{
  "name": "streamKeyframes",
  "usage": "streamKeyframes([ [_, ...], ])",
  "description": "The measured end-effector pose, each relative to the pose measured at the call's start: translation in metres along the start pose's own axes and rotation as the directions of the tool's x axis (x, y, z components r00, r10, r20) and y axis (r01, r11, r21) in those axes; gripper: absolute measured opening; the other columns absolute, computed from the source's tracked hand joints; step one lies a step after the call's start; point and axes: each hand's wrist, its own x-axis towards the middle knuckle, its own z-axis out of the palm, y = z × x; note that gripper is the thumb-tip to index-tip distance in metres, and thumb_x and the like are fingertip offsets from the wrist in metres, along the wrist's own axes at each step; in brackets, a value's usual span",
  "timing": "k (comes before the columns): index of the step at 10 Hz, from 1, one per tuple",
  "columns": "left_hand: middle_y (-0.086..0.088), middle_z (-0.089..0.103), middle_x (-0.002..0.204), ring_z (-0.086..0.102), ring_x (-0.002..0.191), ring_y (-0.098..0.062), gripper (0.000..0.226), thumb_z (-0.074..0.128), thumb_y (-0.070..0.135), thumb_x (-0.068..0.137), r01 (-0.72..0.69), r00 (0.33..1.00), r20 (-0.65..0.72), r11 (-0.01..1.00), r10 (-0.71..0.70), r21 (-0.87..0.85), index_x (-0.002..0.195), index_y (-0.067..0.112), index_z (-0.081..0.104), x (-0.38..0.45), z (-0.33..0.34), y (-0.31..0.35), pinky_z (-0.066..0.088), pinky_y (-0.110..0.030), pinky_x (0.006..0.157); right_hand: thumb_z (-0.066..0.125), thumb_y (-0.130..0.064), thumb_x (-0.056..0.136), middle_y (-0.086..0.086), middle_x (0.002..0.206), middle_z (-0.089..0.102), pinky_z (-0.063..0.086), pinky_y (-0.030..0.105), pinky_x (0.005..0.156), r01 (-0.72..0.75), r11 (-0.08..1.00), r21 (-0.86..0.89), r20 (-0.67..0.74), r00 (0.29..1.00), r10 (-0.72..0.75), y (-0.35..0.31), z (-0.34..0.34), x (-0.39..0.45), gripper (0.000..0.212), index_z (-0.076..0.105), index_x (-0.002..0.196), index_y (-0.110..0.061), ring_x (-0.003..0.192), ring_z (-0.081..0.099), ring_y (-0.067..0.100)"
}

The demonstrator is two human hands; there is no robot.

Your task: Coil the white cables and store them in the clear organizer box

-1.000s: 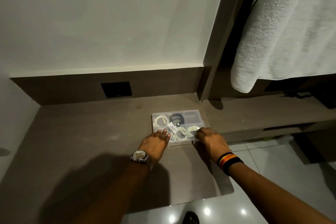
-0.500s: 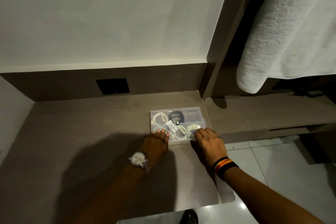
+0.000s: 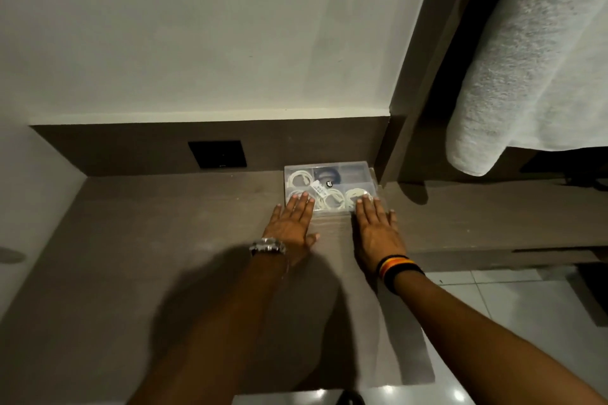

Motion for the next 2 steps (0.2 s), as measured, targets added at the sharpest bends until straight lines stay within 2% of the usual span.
streamKeyframes([
  [1, 0.0, -0.01, 0.166, -0.009, 0.152, -0.024, 0.078, 0.03, 0.059, 0.095, 0.026, 0.995, -0.099, 1.0, -0.024, 0.018, 0.157, 0.027, -0.005, -0.001, -0.029, -0.002, 0.0, -0.049, 0.123, 0.051, -0.02, 0.098, 0.009, 0.173, -0.007, 0.004, 0.055, 0.128, -0.052, 0.995, 0.086, -0.003, 0.999, 0.053, -0.014, -0.028, -0.023, 0.085, -0.004, 0.163, -0.013, 0.16, -0.006, 0.033],
  [2, -0.003, 0.0, 0.167, -0.002, 0.153, -0.027, 0.074, 0.024, 0.061, 0.095, 0.015, 0.959, -0.283, 0.999, -0.003, 0.039, 0.157, 0.026, 0.003, -0.025, -0.072, -0.013, 0.0, -0.049, 0.123, 0.059, -0.024, 0.1, 0.012, 0.169, 0.024, 0.03, 0.044, 0.126, -0.053, 0.888, 0.457, -0.098, 0.989, 0.109, -0.031, -0.048, -0.085, 0.062, 0.034, 0.157, -0.016, 0.154, 0.027, 0.03],
])
